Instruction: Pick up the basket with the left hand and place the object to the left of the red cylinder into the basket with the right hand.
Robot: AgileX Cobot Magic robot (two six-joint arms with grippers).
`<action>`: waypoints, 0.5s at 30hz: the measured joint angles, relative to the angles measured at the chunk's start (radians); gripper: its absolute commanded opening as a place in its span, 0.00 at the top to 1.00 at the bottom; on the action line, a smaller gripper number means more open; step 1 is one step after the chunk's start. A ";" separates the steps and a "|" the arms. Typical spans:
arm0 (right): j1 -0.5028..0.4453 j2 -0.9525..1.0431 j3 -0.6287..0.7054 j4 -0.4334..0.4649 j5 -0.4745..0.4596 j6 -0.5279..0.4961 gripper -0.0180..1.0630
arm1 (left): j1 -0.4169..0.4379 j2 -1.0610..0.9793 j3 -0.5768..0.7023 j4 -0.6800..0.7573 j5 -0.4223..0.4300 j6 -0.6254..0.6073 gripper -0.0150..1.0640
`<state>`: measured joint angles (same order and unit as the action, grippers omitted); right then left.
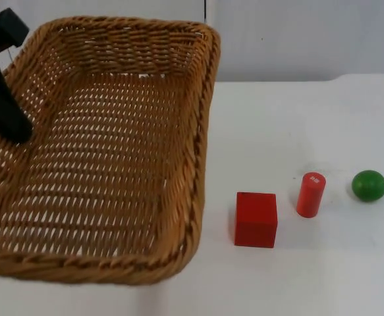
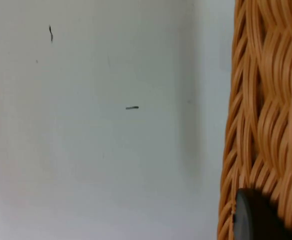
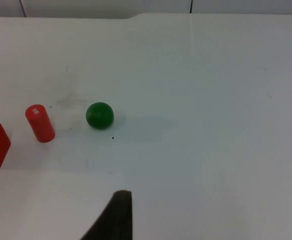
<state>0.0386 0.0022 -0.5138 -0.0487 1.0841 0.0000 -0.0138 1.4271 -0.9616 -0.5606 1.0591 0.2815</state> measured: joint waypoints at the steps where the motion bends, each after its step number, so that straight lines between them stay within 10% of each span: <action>1: 0.000 0.000 0.000 0.000 0.000 0.000 0.01 | 0.000 -0.022 0.017 0.000 0.000 0.000 0.99; 15: 0.000 0.000 0.000 -0.004 0.000 0.007 0.01 | 0.000 -0.197 0.198 -0.002 0.034 0.008 0.99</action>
<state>0.0386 0.0022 -0.5138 -0.0529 1.0841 0.0074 -0.0138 1.2301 -0.7640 -0.5626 1.0933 0.2892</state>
